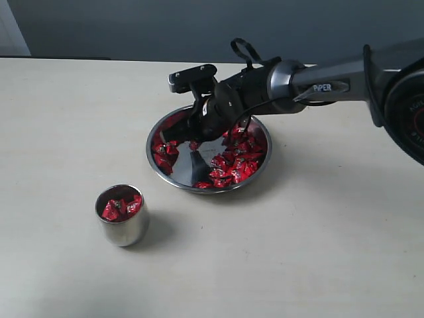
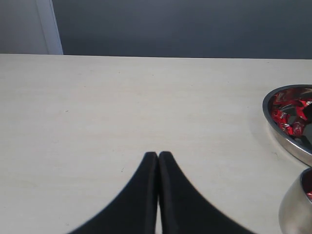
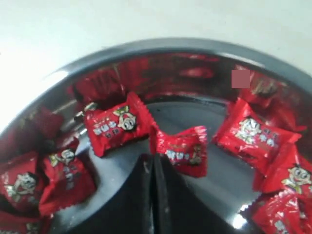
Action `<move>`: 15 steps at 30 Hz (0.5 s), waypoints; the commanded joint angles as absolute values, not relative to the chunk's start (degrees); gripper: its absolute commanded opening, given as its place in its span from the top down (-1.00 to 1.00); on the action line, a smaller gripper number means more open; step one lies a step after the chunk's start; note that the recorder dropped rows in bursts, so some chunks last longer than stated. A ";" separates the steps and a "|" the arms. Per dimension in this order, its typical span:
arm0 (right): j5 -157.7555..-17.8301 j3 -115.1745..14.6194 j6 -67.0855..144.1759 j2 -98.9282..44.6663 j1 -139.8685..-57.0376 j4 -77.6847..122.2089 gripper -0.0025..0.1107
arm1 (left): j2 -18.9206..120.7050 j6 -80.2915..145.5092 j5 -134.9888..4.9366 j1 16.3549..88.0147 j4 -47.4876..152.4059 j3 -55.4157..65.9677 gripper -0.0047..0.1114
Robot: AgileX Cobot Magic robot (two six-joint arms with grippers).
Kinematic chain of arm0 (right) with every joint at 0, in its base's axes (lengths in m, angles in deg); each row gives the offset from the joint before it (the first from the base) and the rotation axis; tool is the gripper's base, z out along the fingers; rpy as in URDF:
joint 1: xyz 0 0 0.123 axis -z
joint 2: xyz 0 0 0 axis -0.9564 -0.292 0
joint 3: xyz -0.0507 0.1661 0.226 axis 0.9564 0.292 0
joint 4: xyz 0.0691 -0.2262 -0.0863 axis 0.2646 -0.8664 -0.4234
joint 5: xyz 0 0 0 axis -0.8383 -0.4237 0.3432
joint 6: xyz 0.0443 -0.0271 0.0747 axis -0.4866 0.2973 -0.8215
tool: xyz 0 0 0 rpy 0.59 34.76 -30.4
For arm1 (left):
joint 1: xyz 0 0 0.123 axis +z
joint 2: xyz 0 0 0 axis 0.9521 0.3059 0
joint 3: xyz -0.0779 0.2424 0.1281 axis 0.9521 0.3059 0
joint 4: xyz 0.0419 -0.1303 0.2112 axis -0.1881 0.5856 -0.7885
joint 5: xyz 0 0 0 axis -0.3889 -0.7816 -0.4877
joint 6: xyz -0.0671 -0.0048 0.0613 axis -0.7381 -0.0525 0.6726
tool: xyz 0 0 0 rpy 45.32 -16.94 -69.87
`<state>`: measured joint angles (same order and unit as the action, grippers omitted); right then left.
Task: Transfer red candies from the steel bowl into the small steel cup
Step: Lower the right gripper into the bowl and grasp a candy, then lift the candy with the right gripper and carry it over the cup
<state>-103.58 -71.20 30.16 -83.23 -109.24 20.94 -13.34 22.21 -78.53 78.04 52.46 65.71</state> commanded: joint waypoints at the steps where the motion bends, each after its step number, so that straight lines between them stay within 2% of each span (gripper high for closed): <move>1: -104.92 -71.48 30.12 -79.43 -108.99 20.79 0.97 | -13.61 22.09 -78.40 77.75 52.46 65.97 0.91; 6: -110.21 -70.95 30.68 -74.94 -109.71 20.63 0.97 | -13.61 22.09 -78.40 77.75 52.46 65.97 0.91; 15: -111.61 -70.21 33.19 -70.53 -111.80 20.43 0.97 | -13.61 22.09 -78.40 77.75 52.46 65.97 0.91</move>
<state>-111.28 -70.57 32.46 -71.74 -111.32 20.83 -13.34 22.21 -78.53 78.04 52.46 65.71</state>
